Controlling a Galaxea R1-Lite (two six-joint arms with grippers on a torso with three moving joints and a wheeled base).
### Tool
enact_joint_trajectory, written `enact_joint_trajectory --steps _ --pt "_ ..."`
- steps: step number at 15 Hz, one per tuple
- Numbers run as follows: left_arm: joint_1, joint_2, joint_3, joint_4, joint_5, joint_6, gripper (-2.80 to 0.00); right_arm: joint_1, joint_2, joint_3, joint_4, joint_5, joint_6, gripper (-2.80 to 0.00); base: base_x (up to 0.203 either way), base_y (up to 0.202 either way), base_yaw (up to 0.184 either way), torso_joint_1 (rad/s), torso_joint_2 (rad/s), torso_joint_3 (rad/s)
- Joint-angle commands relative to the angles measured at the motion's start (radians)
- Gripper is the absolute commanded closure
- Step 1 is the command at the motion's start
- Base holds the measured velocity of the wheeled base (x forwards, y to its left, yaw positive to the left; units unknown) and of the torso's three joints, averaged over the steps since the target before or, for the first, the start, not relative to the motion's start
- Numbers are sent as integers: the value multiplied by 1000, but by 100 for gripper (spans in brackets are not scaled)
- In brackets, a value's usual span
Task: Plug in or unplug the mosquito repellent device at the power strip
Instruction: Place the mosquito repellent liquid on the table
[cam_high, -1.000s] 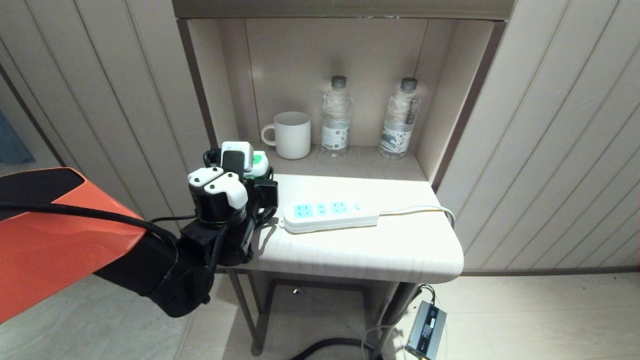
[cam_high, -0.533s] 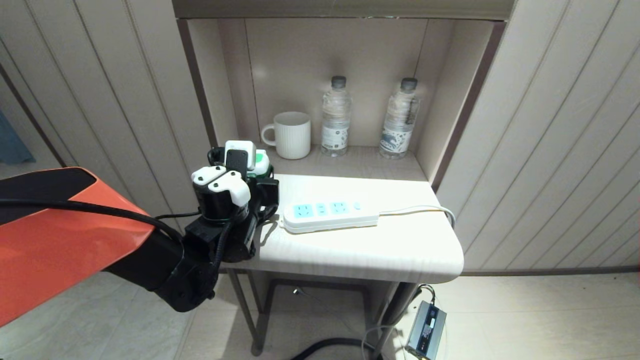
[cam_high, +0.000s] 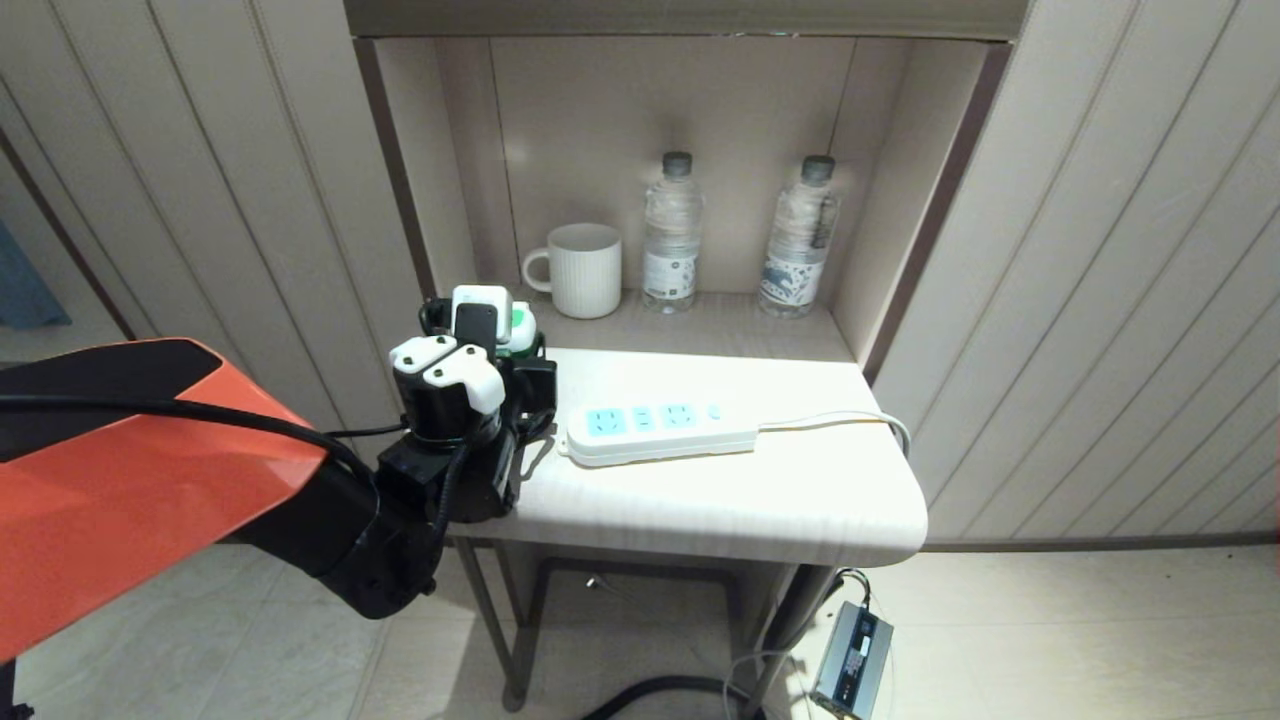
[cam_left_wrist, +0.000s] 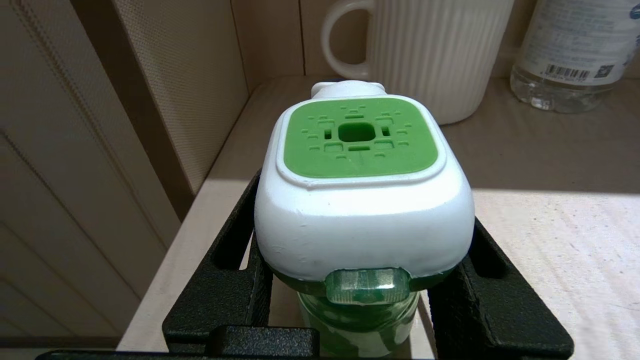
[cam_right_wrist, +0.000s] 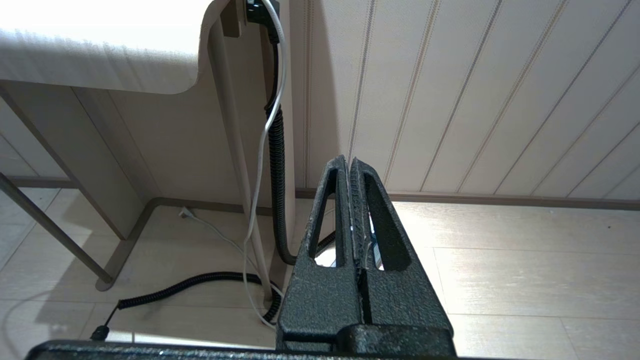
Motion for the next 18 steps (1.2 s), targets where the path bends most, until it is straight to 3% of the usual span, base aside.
enact_joint_trajectory --steps 1,7,8,15,18 --pt "5 9 -2 -7 4 0 0 0 1 0 0 0 0 0 0 0 0 0 0 0" --pt "9 9 -6 -7 3 0 0 0 0 0 0 0 0 0 0 0 0 0 0 0" --pt "7 9 -6 -7 2 0 -280 0 1 0 0 0 0 0 0 0 0 0 0 0" --pt "3 -5 5 -8 4 0 -280 0 0 0 0 0 0 0 0 0 0 0 0 0" --pt "-10 -86 51 -5 3 -1 -280 0 0 0 0 0 0 0 0 0 0 0 0 0"
